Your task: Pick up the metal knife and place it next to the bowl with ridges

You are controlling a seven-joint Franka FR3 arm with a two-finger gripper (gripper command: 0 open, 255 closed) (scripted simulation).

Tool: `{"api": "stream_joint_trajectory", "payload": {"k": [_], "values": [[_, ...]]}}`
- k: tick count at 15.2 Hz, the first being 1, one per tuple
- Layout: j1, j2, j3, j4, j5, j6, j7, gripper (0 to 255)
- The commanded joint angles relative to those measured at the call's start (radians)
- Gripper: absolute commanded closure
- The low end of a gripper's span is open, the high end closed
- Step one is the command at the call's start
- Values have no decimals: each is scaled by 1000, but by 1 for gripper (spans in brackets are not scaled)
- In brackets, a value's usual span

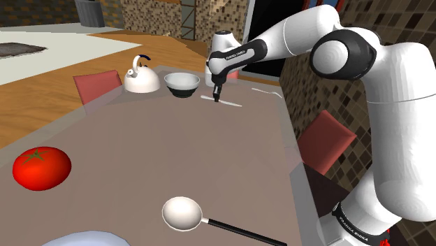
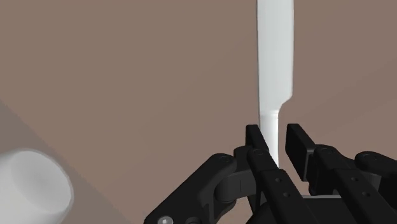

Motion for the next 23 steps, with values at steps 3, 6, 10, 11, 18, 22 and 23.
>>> {"api": "stream_joint_trajectory", "payload": {"k": [3,6,10,11,18,22,23], "values": [[0,0,0,-1,0,2,0,255],[0,0,0,-1,0,2,0,0],[0,0,0,-1,0,2,0,0],[0,0,0,-1,0,2,0,0],[13,-67,1,19,-2,-87,1,0],[13,-67,1,19,-2,-87,1,0],[13,-67,1,19,-2,-87,1,0]]}}
